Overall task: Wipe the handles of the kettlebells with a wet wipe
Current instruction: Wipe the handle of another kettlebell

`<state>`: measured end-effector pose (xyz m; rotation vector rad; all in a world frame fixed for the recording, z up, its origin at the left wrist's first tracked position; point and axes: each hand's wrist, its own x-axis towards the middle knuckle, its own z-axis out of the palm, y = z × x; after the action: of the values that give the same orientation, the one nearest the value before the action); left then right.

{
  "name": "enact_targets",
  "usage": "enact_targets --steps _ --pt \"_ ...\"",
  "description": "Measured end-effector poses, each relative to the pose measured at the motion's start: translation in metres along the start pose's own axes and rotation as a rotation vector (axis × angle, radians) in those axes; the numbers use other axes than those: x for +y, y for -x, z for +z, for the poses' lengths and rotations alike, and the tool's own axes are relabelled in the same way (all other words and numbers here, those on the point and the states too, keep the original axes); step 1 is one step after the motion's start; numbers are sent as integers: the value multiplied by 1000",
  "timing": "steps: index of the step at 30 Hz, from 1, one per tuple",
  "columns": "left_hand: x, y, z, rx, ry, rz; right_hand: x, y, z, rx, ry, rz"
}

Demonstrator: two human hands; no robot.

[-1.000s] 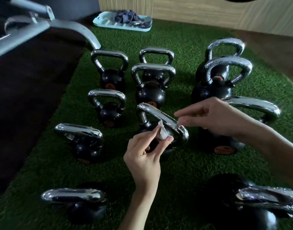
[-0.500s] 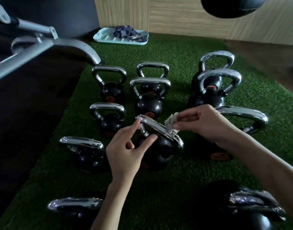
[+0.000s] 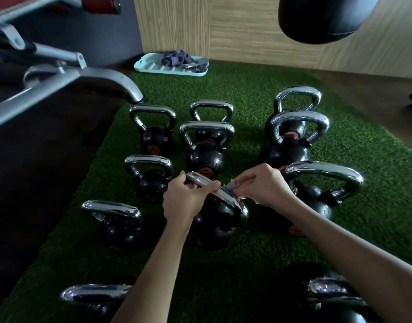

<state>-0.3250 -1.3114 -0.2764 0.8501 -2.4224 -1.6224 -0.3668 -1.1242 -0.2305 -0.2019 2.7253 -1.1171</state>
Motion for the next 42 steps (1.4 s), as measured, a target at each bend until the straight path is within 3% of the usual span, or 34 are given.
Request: enact_targets --steps 9,12,15,20,27,35,42 --pt "3 -27 -24 -185 -93 20 2 6 10 -114 -311 173" --pt "8 -37 -33 -321 -115 34 0 16 17 -142 -401 251" --pt "16 -44 -40 -497 -191 99 -4 34 33 -57 -492 307" --pt "43 -52 -42 -639 -448 165 -1 54 54 102 -540 302" --pt "49 -45 -19 -481 -502 180 12 26 25 289 -492 294" --pt "30 -55 -34 -470 -483 149 11 13 50 298 -313 185" --pt "6 -64 -74 -544 -428 153 9 4 86 283 -368 128"
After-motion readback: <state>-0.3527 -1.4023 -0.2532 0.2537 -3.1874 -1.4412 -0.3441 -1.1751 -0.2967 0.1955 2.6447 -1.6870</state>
